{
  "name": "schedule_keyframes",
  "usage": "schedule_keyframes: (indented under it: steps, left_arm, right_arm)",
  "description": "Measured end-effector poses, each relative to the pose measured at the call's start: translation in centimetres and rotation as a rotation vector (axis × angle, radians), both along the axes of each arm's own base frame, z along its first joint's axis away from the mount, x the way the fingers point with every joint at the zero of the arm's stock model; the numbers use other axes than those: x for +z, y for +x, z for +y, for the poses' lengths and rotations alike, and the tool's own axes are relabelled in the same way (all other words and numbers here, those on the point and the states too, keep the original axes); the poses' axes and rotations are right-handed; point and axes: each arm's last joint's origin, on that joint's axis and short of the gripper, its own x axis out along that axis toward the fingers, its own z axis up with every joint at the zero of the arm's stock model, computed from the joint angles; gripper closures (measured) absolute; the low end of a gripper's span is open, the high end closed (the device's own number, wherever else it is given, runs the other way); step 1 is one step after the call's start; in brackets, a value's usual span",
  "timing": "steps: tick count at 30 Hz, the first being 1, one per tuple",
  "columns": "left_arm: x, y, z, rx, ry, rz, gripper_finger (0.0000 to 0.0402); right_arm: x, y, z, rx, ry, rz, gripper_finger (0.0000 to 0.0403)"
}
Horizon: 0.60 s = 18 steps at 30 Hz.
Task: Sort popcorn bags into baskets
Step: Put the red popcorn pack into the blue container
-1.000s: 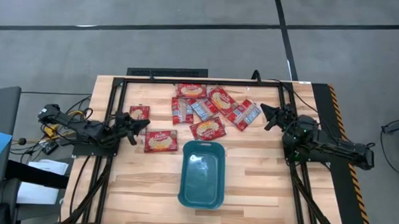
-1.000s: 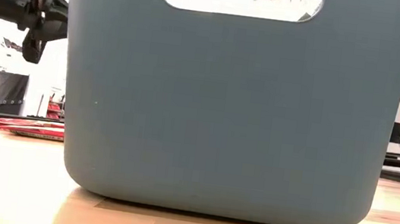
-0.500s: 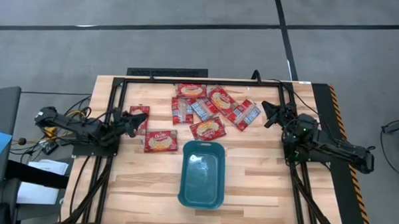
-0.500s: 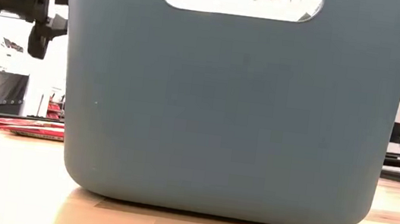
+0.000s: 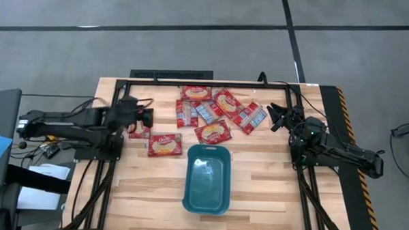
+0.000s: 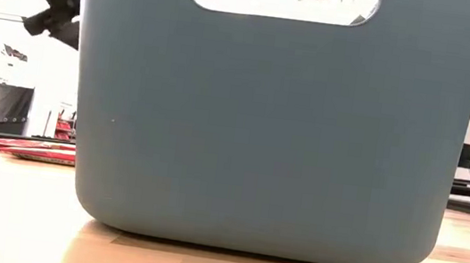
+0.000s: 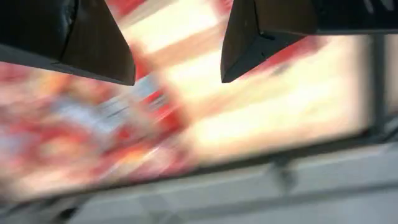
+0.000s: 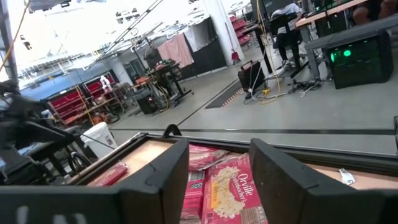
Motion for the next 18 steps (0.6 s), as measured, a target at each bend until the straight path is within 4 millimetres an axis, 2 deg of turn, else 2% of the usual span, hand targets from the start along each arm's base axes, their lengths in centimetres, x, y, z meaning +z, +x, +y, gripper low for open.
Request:
schedule_keyframes:
  steps: [3, 8, 12, 18]
  left_arm:
    - [-1.1, 1.0, 1.8, 0.008, -0.162, 0.130, 0.0174]
    - [-4.6, 1.9, 4.7, -0.069, -0.375, 0.333, 0.0149]
    - [-6.5, 1.4, 6.8, 0.010, -0.432, 0.466, 0.0114]
    - [-7.6, -0.2, 8.2, 0.083, -0.504, 0.566, 0.0085]
  right_arm:
    - [0.0, 0.0, 0.0, 0.000, 0.001, -0.001, 0.0193]
    - [0.0, 0.0, 0.0, 0.000, 0.002, 0.000, 0.0188]
    - [0.0, 0.0, 0.0, 0.001, 0.003, 0.003, 0.0193]
    - [-0.2, 0.0, 0.0, 0.007, 0.008, 0.016, 0.0202]
